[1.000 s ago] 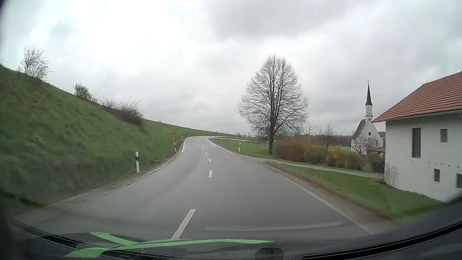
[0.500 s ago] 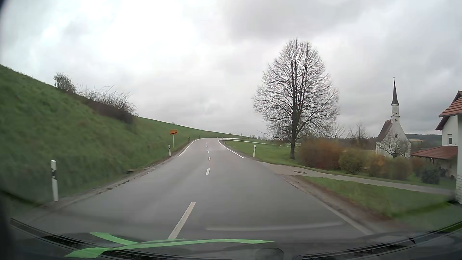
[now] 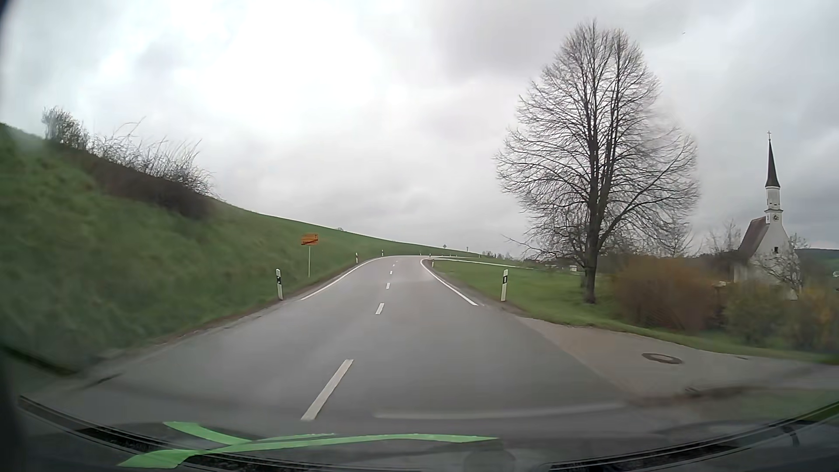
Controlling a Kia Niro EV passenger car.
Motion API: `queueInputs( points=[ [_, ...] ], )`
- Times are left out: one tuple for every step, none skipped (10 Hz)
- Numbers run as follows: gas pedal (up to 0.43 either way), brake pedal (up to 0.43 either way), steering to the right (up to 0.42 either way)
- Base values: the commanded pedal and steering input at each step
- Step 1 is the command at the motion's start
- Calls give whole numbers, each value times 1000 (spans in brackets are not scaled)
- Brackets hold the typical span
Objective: Follow the waypoints while adhering to traffic rules and regulations
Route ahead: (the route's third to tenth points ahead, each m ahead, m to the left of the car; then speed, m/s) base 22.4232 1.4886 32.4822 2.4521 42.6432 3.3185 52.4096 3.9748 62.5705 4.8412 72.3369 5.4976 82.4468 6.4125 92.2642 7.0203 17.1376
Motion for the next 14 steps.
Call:
queueInputs(
  points=[
    [177,0,-33],
    [177,0,-29],
    [177,0,-26],
    [189,0,-25],
    [189,0,-25],
    [189,0,-24],
    [189,0,-21],
    [189,0,-18],
    [189,0,-15],
    [189,0,-13],
    [177,0,-13],
    [177,0,-11],
    [169,0,-7],
    [169,0,-4]
  ],
)
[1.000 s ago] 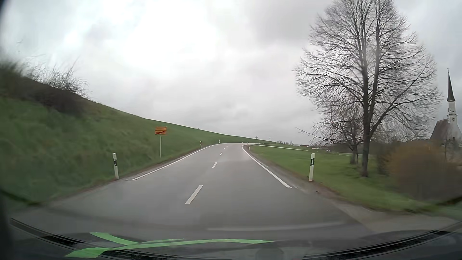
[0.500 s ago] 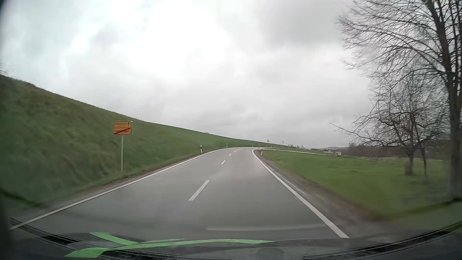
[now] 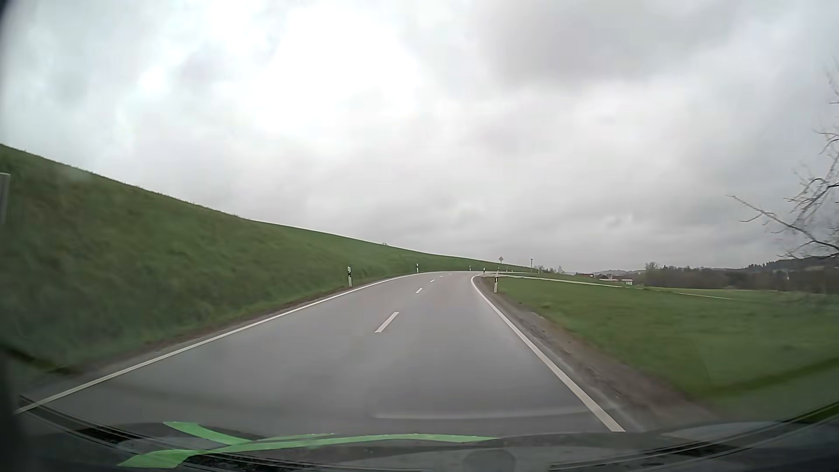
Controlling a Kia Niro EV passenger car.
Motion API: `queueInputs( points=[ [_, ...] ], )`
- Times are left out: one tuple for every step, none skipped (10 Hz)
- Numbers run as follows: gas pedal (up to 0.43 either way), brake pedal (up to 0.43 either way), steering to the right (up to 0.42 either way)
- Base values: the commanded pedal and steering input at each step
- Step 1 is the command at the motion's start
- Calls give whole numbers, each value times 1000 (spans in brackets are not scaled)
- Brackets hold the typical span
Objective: Follow the waypoints while adhering to traffic rules and regulations
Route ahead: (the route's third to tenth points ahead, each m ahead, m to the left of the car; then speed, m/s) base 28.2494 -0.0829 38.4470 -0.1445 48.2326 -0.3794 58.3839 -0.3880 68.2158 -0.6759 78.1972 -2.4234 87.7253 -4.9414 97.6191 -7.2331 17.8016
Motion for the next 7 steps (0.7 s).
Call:
queueInputs(
  points=[
    [189,0,-3],
    [197,0,-3],
    [209,0,-3],
    [209,0,-4],
    [209,0,-1],
    [209,0,0],
    [209,0,0]
  ],
)
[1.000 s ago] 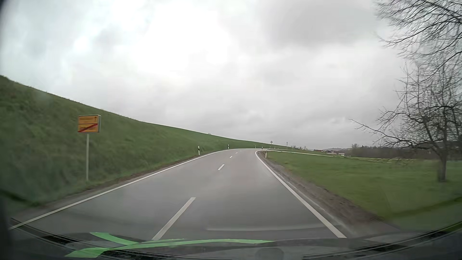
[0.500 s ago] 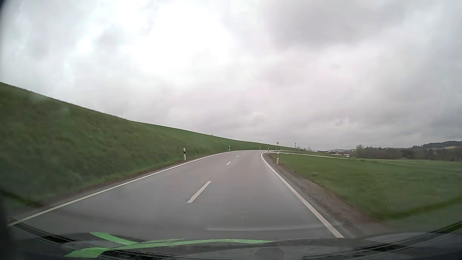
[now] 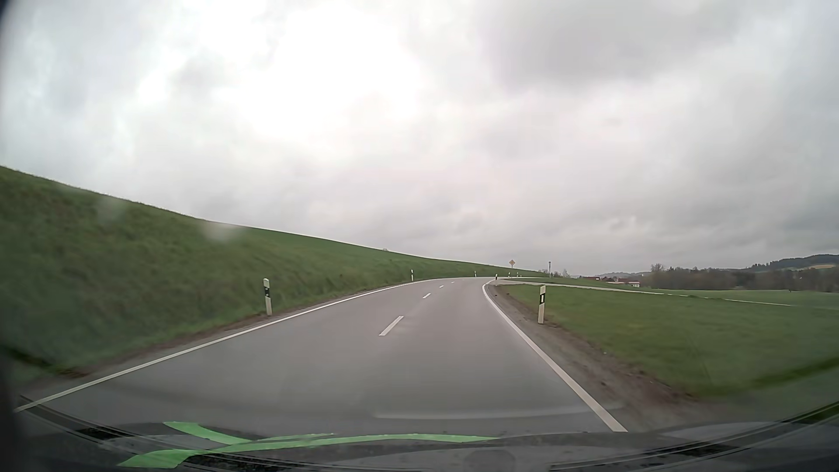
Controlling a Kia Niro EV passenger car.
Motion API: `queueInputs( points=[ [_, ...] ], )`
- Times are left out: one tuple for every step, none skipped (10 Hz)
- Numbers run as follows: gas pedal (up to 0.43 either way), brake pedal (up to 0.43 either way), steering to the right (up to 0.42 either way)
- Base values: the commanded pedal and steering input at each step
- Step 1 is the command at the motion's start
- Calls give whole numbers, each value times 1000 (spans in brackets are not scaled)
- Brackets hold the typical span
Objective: Follow the waypoints while adhering to traffic rules and regulations
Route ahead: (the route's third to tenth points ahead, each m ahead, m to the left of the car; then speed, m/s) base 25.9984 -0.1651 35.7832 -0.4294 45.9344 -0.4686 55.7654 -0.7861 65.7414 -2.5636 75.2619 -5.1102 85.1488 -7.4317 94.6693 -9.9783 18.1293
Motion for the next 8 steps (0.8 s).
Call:
queueInputs(
  points=[
    [209,0,0],
    [169,0,4],
    [138,0,5],
    [138,0,4],
    [138,0,4],
    [138,0,4],
    [138,0,4],
    [110,0,4]
  ],
)
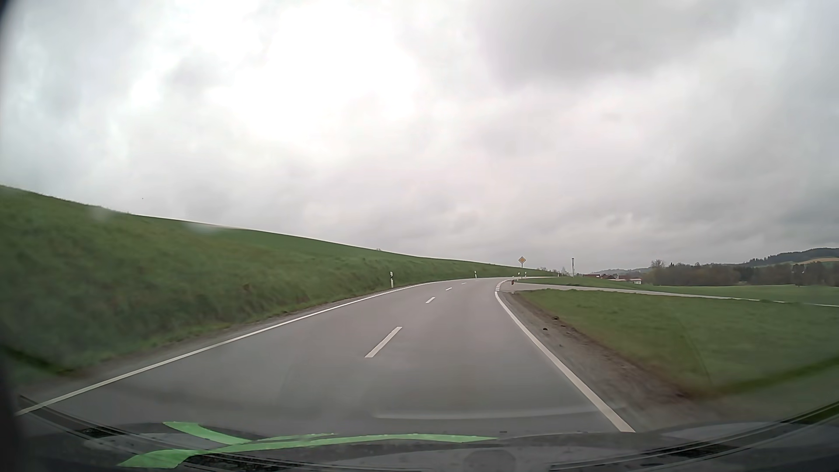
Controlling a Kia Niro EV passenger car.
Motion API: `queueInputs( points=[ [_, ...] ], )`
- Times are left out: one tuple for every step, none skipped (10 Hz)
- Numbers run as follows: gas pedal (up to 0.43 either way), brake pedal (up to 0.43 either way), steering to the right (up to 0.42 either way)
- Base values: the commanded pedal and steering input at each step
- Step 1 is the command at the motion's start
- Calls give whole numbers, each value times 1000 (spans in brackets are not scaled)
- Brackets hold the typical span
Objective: Follow the waypoints while adhering to traffic rules and regulations
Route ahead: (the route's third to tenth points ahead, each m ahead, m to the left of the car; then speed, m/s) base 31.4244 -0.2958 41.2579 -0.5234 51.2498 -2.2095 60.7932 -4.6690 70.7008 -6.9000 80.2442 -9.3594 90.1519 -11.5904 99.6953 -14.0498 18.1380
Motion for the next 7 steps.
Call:
queueInputs(
  points=[
    [87,0,4],
    [87,0,4],
    [87,0,4],
    [87,0,5],
    [98,0,8],
    [98,0,9],
    [110,0,12]
  ],
)
